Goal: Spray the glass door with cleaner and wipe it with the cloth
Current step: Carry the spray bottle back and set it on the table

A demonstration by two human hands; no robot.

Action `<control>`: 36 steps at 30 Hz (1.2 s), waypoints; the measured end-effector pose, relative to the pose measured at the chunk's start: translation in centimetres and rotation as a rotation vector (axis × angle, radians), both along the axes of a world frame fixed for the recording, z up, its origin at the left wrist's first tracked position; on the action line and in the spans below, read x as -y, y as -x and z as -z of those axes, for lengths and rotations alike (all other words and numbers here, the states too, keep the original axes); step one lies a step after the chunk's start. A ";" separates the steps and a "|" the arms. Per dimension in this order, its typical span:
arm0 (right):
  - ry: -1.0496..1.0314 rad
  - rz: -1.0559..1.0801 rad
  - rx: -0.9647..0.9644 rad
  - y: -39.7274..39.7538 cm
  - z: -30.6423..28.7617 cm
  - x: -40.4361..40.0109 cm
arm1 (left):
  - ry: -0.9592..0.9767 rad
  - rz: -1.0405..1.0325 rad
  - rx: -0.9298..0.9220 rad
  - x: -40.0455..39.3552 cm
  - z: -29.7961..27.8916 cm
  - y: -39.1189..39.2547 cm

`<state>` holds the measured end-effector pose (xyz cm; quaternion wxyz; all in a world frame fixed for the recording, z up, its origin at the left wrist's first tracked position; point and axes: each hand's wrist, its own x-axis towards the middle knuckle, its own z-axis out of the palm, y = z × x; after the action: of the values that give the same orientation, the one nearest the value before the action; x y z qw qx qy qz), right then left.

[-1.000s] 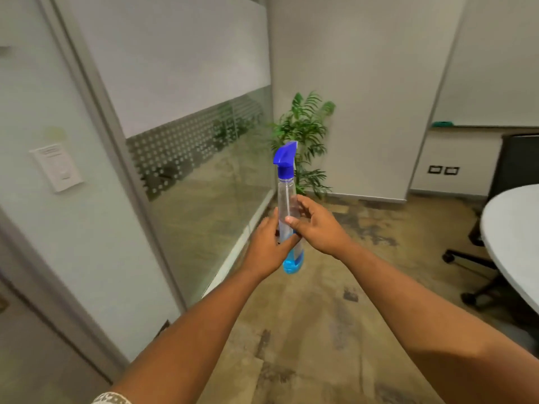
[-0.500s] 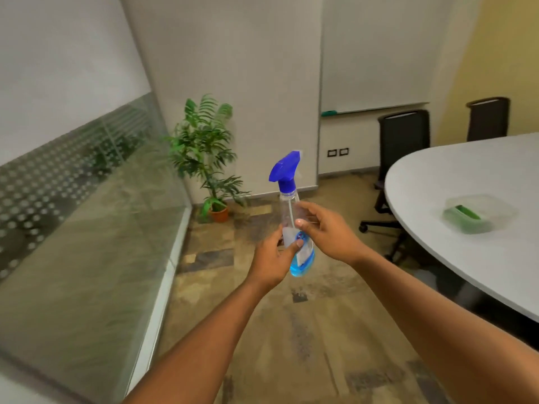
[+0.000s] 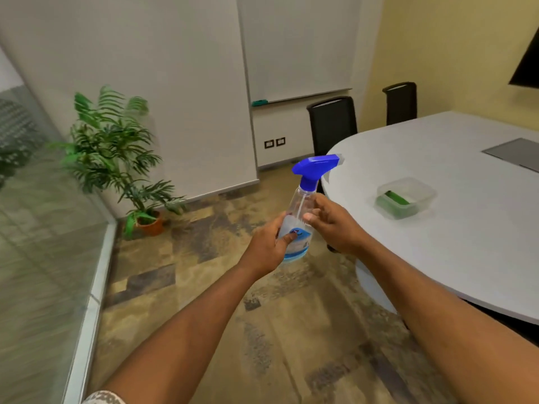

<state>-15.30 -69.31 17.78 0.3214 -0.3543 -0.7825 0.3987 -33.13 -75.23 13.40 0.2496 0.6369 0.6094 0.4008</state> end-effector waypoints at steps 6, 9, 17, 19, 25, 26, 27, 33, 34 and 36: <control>-0.017 0.121 -0.021 -4.8 1.7 -6.3 | -0.034 0.061 -0.105 -7.8 0.2 -4.2; -0.003 0.202 -0.020 -7.1 2.7 -8.9 | -0.027 0.127 -0.165 -11.3 0.4 -6.1; 0.054 0.434 -0.001 -12.0 4.2 -14.9 | -0.004 0.274 -0.215 -20.9 1.5 -10.9; 0.043 0.475 0.012 -12.7 4.5 -16.3 | 0.008 0.309 -0.201 -23.1 2.2 -11.7; 0.108 0.663 0.033 -14.2 5.2 -21.2 | 0.023 0.364 -0.182 -30.9 4.4 -13.1; 0.119 0.696 0.037 -14.4 5.4 -22.1 | 0.026 0.364 -0.189 -32.3 4.6 -13.2; 0.132 0.729 0.039 -14.6 5.6 -22.9 | 0.027 0.368 -0.199 -33.5 4.7 -13.4; 0.136 0.918 0.022 -16.4 5.4 -26.1 | 0.010 0.535 -0.210 -39.9 4.9 -14.8; 0.132 0.953 0.016 -16.7 5.4 -26.5 | 0.001 0.546 -0.204 -40.9 5.0 -15.3; 0.130 1.018 0.005 -17.4 5.6 -27.2 | 0.009 0.563 -0.174 -42.5 4.9 -16.4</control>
<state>2.12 -42.09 12.19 0.4503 -0.7106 -0.4851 0.2385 -16.70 -32.76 8.47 0.3007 0.8118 0.4296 0.2568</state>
